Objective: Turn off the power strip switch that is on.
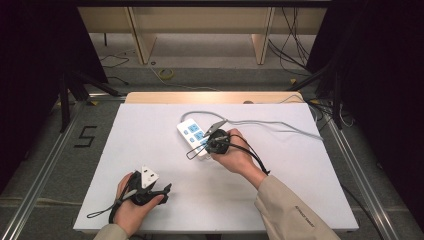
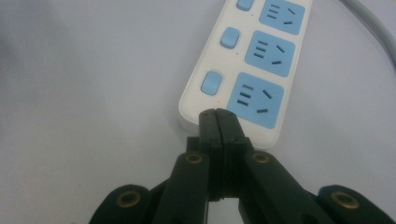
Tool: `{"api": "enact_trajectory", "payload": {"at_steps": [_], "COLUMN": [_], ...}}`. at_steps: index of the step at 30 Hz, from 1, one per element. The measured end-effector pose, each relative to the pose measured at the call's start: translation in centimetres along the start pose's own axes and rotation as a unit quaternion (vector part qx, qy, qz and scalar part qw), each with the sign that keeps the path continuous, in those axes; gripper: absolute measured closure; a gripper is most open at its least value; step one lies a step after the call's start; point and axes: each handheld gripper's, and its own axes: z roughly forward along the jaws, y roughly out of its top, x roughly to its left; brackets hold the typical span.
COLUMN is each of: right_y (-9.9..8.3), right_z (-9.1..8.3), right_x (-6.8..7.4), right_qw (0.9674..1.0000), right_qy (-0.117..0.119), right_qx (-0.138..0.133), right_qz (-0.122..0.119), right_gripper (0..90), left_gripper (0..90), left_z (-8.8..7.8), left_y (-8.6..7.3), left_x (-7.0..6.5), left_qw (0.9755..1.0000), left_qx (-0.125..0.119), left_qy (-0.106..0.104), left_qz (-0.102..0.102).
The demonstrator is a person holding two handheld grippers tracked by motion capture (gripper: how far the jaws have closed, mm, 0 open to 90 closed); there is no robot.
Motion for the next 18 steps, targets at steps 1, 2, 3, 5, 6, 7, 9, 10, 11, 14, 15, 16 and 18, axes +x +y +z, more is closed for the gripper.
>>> {"api": "enact_trajectory", "payload": {"at_steps": [1,2,3,5,6,7,9,10,11,14,15,16,18], "right_y": [0.05,0.1,0.16,0.3,0.3,0.33,0.41,0.46,0.49,0.62,0.67,0.69,0.76], "right_z": [0.05,0.1,0.14,0.29,0.29,0.33,0.45,0.48,0.51,0.57,0.6,0.63,0.7], "right_x": [-0.03,-0.06,-0.03,-0.04,-0.04,-0.06,-0.06,-0.03,-0.07,-0.09,-0.08,-0.12,-0.16], "right_qw": [1.0,1.0,1.0,1.0,1.0,1.0,1.0,1.0,1.0,1.0,1.0,1.0,1.0], "right_qy": [-0.001,-0.001,-0.001,-0.001,-0.001,-0.001,0.0,0.0,0.001,0.0,-0.001,-0.001,-0.001], "right_qx": [-0.001,0.0,0.001,0.003,0.003,0.004,0.003,0.005,0.004,0.005,0.006,0.006,0.007], "right_qz": [-0.002,-0.003,-0.001,0.0,0.0,-0.001,-0.001,0.002,-0.001,0.0,0.001,-0.001,-0.002], "right_gripper": [90.0,90.0,90.0,90.0,90.0,90.0,90.0,90.0,90.0,90.0,90.0,90.0,90.0], "left_gripper": [24.6,24.6,24.6,24.6,24.6,24.6,24.6,24.6,24.6,24.6,24.6,24.6,24.6], "left_z": [0.0,-0.01,-0.02,-0.02,0.0,0.0,0.01,0.01,0.01,0.0,0.0,0.0,0.01], "left_y": [0.0,0.0,0.0,0.0,0.0,0.0,0.0,0.0,0.0,0.0,0.01,0.01,0.01], "left_x": [0.0,0.01,0.0,0.0,-0.02,-0.02,-0.03,-0.03,-0.03,0.0,-0.01,-0.01,-0.01], "left_qw": [1.0,1.0,1.0,1.0,1.0,1.0,1.0,1.0,1.0,1.0,1.0,1.0,1.0], "left_qx": [0.0,0.0,0.0,0.0,-0.001,-0.001,-0.002,-0.002,-0.002,-0.001,-0.002,-0.002,-0.002], "left_qy": [0.0,0.0,0.0,0.001,0.001,0.001,0.001,0.001,0.001,0.0,0.0,0.0,0.0], "left_qz": [0.0,0.0,0.0,0.0,-0.001,-0.001,-0.002,-0.002,-0.002,0.0,-0.001,-0.001,-0.001]}}
